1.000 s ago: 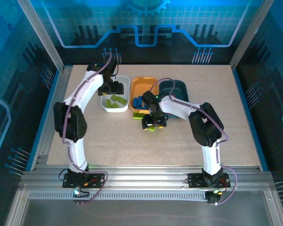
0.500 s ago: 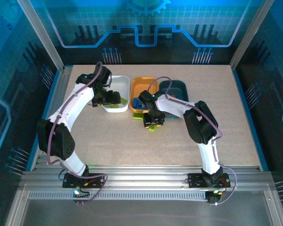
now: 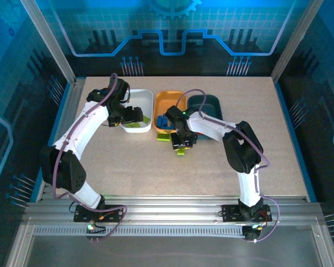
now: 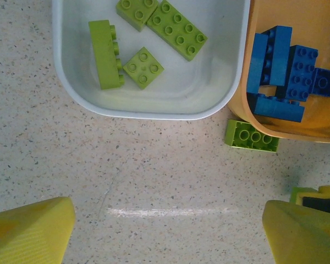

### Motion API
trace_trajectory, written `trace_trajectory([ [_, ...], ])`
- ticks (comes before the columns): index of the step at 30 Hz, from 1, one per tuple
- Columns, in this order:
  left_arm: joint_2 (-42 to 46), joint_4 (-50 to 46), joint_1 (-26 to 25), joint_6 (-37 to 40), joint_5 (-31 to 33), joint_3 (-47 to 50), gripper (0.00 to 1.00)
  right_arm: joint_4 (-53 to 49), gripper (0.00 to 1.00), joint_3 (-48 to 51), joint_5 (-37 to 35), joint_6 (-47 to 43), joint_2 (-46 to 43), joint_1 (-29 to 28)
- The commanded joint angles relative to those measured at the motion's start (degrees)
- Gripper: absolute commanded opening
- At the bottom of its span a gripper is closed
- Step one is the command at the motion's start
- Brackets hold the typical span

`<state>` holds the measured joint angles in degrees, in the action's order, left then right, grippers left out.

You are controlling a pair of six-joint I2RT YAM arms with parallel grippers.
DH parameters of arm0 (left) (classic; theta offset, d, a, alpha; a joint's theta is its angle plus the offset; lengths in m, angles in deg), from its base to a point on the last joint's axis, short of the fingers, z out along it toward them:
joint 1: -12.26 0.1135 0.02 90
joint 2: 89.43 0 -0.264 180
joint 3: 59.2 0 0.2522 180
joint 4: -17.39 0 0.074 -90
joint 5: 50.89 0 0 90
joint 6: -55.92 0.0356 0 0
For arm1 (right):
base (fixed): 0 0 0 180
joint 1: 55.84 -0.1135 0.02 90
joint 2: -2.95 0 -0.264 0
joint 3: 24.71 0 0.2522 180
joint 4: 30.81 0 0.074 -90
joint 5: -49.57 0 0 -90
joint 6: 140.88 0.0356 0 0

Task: Sort the legos into containers by color

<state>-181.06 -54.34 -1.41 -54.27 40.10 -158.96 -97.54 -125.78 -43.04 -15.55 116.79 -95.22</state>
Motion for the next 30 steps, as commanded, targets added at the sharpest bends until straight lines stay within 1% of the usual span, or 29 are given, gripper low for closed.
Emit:
trace_trajectory([
  [1,2.39,0.48,-0.28,-1.88,-1.88,0.96,0.92,-0.14,0.37,-1.21,2.63,-1.67,-4.87,-0.68],
  [5,3.47,0.64,-0.14,-3.24,-2.44,2.00,0.99,3.00,0.38,-4.18,10.42,-1.87,-6.55,-0.61],
  [8,5.03,0.79,0.08,-4.72,-3.43,2.95,0.99,5.88,0.38,-9.09,15.60,-0.85,-4.84,-0.53],
  [11,6.97,1.04,0.18,-6.35,-4.48,4.13,0.99,7.58,0.38,-15.76,18.41,-0.10,-0.46,-0.34],
  [13,8.51,1.11,0.23,-7.51,-5.00,5.01,0.99,7.54,0.38,-22.40,20.11,0.15,4.13,-0.06],
  [20,12.52,0.09,0.32,-8.45,-6.62,7.99,0.99,6.17,0.39,-43.49,21.40,0.99,18.71,1.11],
  [25,13.99,-2.36,0.40,-6.49,-6.38,8.90,0.99,4.73,0.40,-57.56,22.07,2.82,29.62,1.73],
  [28,14.42,-3.82,0.40,-5.34,-5.82,9.07,0.99,4.35,0.42,-62.79,22.62,4.30,33.72,2.10],
  [30,14.82,-4.19,0.40,-4.90,-5.34,9.10,0.99,4.61,0.46,-63.94,23.00,5.09,34.84,2.29],
])
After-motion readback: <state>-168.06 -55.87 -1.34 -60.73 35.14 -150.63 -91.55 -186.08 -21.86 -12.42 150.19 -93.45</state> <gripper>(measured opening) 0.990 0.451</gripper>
